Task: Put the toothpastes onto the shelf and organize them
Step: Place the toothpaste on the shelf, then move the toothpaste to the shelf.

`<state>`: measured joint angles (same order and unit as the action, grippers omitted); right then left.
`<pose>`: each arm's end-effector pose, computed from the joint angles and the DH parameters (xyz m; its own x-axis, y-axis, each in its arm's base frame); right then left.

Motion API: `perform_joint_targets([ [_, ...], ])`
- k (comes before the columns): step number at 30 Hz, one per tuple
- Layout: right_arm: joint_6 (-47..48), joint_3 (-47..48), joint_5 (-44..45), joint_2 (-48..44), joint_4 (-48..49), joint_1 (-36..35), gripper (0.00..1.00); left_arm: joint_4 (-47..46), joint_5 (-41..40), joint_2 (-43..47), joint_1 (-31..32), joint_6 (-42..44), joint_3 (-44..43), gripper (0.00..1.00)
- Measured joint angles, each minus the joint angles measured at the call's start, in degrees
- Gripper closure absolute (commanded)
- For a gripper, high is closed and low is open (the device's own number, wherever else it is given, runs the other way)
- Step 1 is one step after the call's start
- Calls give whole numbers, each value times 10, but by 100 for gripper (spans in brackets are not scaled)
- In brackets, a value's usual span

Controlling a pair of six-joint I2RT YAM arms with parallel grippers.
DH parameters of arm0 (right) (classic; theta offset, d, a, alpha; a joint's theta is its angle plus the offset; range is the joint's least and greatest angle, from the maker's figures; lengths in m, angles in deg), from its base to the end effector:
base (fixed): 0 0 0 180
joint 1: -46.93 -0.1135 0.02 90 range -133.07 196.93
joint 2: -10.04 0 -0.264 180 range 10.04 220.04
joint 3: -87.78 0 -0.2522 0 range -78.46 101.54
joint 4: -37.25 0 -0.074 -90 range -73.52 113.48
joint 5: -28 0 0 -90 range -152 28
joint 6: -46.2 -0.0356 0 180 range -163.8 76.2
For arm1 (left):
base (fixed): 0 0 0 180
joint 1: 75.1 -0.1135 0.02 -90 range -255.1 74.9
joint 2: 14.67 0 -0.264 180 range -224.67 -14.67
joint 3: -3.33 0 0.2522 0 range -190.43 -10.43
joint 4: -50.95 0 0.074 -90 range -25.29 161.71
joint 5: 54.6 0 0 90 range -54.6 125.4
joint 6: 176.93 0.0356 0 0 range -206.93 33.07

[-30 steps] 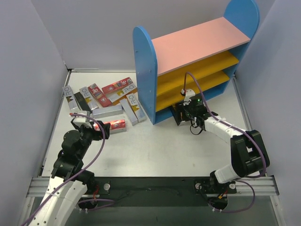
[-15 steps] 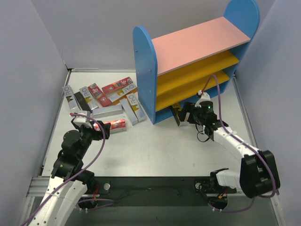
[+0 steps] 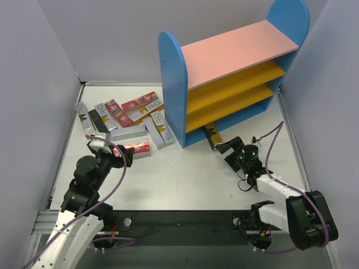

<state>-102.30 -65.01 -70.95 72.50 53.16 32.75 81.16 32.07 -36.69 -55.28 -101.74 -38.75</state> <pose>0.1992 0.0561 0.1659 -0.4954 0.7435 -0.4491 0.0730 0.5508 0.8314 0.1136 -0.0387 0.2797 -0.2331 -0.1873 -0.9543 0.2329 0.9420 -0.2417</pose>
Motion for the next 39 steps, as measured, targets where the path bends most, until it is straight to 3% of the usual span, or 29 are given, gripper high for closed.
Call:
perform_joint_targets([
  [8,-101,-37,3,98,169,0,9,0,0,0,7,0,0,3],
  [22,-198,-43,36,220,344,-9,14,0,2,0,15,0,0,3],
  [33,-233,-30,95,236,345,-45,15,-1,2,0,19,0,0,3],
  [39,-238,-18,113,235,318,-51,24,-1,2,0,19,0,0,3],
])
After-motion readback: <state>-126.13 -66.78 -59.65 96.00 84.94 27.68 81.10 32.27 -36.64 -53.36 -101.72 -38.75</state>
